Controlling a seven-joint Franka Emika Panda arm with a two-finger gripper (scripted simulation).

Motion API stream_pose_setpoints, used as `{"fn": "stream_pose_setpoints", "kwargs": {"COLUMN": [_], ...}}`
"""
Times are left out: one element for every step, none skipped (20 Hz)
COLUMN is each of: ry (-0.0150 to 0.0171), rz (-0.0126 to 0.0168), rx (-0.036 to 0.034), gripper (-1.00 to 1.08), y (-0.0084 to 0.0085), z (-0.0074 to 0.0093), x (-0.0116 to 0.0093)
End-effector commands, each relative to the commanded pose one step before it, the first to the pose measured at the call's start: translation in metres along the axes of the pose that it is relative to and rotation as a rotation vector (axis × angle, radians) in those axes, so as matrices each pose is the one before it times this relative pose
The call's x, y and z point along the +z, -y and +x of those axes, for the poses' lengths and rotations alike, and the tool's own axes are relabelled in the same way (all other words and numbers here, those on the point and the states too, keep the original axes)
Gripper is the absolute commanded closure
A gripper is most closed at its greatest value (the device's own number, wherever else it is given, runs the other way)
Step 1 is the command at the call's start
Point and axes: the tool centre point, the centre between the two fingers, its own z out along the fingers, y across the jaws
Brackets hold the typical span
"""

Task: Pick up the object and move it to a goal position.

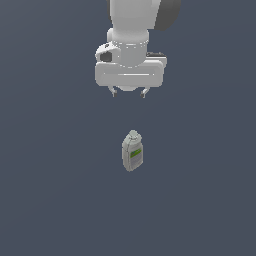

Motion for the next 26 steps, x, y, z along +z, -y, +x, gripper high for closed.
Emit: {"fn": "stream_pose_setpoints", "kwargs": {"ry": [0.00000,0.00025,0.00071,0.00119,0.00163,0.00212,0.00235,0.00187,0.00136,0.00084,0.00033,-0.00007,-0.00023,-0.00018,-0.00002,0.00013,0.00025,0.00035,0.00043,0.00046,0.00048,0.00050,0.00054,0.00060,0.00068,0.00073], "rz": [0.00000,0.00060,0.00170,0.00285,0.00389,0.00503,0.00555,0.00442,0.00327,0.00208,0.00091,-0.00010,-0.00058,-0.00057,-0.00033,-0.00011,0.00005,0.00016,0.00020,0.00014,0.00005,-0.00003,-0.00007,-0.00006,-0.00005,-0.00007], "rx": [0.00000,-0.00025,-0.00066,-0.00118,-0.00178,-0.00263,-0.00350,-0.00350,-0.00336,-0.00296,-0.00219,-0.00068,0.00075,0.00221,0.00337,0.00458,0.00577,0.00700,0.00830,0.00968,0.01104,0.01242,0.01371,0.01496,0.01624,0.01754], "gripper": [-0.92,-0.92,-0.92,-0.92,-0.92,-0.92,-0.92,-0.92,-0.92,-0.92,-0.92,-0.92,-0.92,-0.92,-0.92,-0.92,-0.92,-0.92,-0.92,-0.92,-0.92,-0.92,-0.92,-0.92,-0.92,-0.92], "y": [-0.00001,0.00049,0.00142,0.00235,0.00328,0.00420,0.00460,0.00371,0.00274,0.00177,0.00077,-0.00015,-0.00042,-0.00049,-0.00031,-0.00017,-0.00003,0.00007,0.00009,0.00003,-0.00002,-0.00008,-0.00008,-0.00004,0.00001,0.00005], "z": [0.00000,0.00002,0.00006,0.00009,0.00008,0.00006,-0.00002,-0.00011,-0.00017,-0.00020,-0.00019,-0.00008,0.00005,0.00021,0.00035,0.00049,0.00064,0.00078,0.00092,0.00107,0.00122,0.00136,0.00151,0.00164,0.00178,0.00191], "x": [0.00000,-0.00004,-0.00014,-0.00023,-0.00034,-0.00042,-0.00045,-0.00039,-0.00030,-0.00023,-0.00014,-0.00001,0.00006,0.00011,0.00015,0.00019,0.00023,0.00028,0.00033,0.00039,0.00046,0.00052,0.00059,0.00065,0.00071,0.00078]}}
